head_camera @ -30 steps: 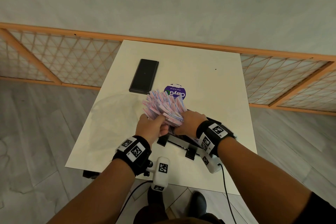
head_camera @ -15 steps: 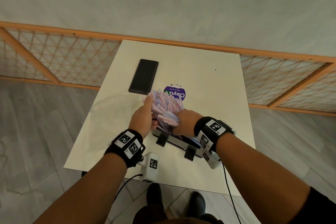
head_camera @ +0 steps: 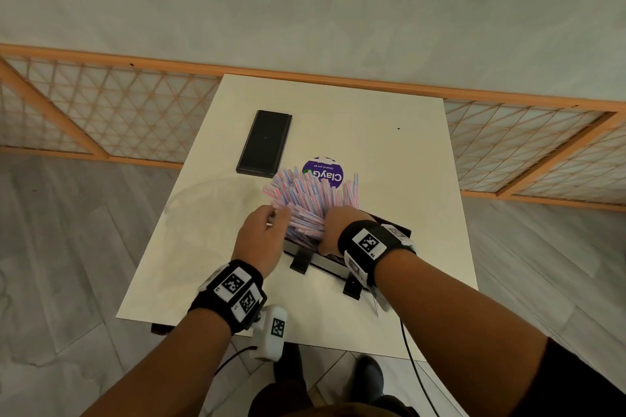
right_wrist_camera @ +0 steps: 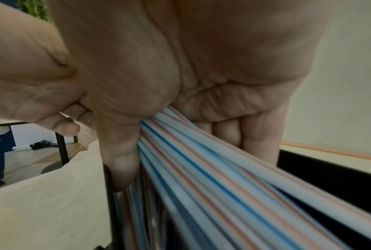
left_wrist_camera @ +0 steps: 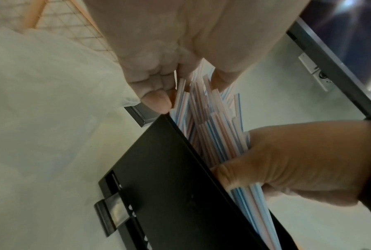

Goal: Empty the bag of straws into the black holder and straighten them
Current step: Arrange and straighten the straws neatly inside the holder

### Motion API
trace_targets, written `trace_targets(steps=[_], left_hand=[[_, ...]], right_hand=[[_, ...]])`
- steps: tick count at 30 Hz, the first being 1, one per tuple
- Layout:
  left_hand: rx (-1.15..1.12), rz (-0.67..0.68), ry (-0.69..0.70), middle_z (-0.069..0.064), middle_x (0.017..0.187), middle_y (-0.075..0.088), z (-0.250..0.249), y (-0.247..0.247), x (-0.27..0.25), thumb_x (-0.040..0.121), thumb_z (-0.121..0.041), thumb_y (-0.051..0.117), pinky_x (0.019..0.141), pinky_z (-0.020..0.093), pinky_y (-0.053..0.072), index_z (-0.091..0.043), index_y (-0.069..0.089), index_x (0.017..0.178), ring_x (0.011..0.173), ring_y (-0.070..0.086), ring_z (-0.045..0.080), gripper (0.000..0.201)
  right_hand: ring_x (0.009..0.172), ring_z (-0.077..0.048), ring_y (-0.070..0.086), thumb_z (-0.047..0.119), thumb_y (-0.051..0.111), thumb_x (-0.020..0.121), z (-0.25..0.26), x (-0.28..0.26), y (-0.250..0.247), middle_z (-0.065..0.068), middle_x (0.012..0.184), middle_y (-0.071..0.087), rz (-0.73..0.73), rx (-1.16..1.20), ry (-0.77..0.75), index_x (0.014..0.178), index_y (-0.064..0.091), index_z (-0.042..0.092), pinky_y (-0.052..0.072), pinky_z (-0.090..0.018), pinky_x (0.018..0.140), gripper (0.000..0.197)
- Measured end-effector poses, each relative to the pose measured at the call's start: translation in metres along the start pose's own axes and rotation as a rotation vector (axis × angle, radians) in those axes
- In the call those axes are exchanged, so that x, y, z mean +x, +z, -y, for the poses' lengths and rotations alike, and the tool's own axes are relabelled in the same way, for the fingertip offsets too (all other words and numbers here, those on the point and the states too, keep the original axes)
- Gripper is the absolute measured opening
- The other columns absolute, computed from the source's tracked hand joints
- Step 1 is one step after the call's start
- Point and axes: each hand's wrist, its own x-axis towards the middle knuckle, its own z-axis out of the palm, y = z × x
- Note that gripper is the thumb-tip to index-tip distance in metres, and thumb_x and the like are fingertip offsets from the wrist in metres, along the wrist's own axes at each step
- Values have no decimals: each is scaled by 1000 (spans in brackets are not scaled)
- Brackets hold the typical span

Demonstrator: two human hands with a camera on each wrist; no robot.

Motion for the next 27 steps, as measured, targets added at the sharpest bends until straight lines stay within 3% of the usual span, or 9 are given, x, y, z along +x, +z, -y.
trace_targets(steps=[3, 7, 9, 11, 13, 15, 17, 21, 27], left_hand=[[-14, -48, 61, -4, 97, 66, 3, 5, -5, 101, -47, 52, 77, 29, 47, -23, 64, 97, 91, 62, 13, 27], [-10, -42, 98, -12, 93, 65, -7, 10, -15, 102, -46, 54, 67, 9, 40, -27, 61, 100, 83, 60, -4, 20], [9, -44, 124, -13, 100, 65, -8, 15, -16, 104, -41, 52, 71, 8, 39, -26, 61, 111, 86, 59, -2, 18], [27, -42, 149, -9, 117, 64, -5, 21, -14, 106, -35, 50, 86, 16, 43, -23, 58, 128, 103, 60, 6, 26], [67, -48, 151, -3, 129, 58, 0, 26, -11, 105, -30, 51, 98, 24, 43, -21, 52, 139, 117, 55, 12, 35], [120, -76, 138, 2, 132, 53, 2, 30, -10, 102, -25, 57, 103, 29, 43, -19, 50, 142, 123, 51, 18, 41], [188, -111, 130, 7, 134, 50, 4, 32, -9, 98, -20, 62, 106, 33, 41, -15, 50, 142, 126, 47, 25, 46], [220, -129, 103, 8, 137, 46, 7, 33, -8, 97, -26, 64, 104, 32, 39, -16, 47, 146, 129, 44, 27, 53], [100, -196, 106, 8, 149, 36, 10, 36, -15, 92, -34, 71, 111, 47, 46, -15, 30, 155, 138, 40, 28, 77]], right_hand=[[78, -26, 61, 31, 78, 81, -4, -2, -1, -1, 75, 55, 2, 2, 6, 94, 56, 14, 59, -35, 77, 31], [76, -26, 59, 26, 76, 83, -7, -5, -2, -1, 72, 52, 7, -89, -24, 98, 60, 12, 59, -35, 76, 26], [76, -25, 59, 24, 77, 82, -6, -5, -1, 0, 70, 50, 21, -95, -36, 97, 60, 12, 60, -36, 77, 26], [77, -25, 59, 24, 77, 82, -6, -6, 0, 1, 71, 50, 21, -76, -47, 98, 60, 12, 60, -35, 78, 26], [77, -24, 58, 26, 76, 83, -7, -9, -1, 1, 72, 50, -2, -48, -62, 88, 55, 13, 55, -32, 71, 25], [78, -24, 56, 28, 77, 82, -12, -13, -3, 0, 75, 51, -24, -11, -78, 81, 50, 15, 47, -29, 64, 30], [82, -24, 58, 33, 78, 82, -19, -18, -7, -2, 84, 56, -59, 20, -111, 91, 57, 12, 42, -25, 60, 31], [93, -26, 62, 36, 74, 85, -33, -24, -11, -5, 103, 66, -134, 39, -184, 105, 67, 10, 49, -30, 76, 33], [98, -16, 65, 23, 74, 86, -46, -29, -5, 3, 106, 70, -148, 237, -250, 113, 70, 19, 53, -28, 89, 27]])
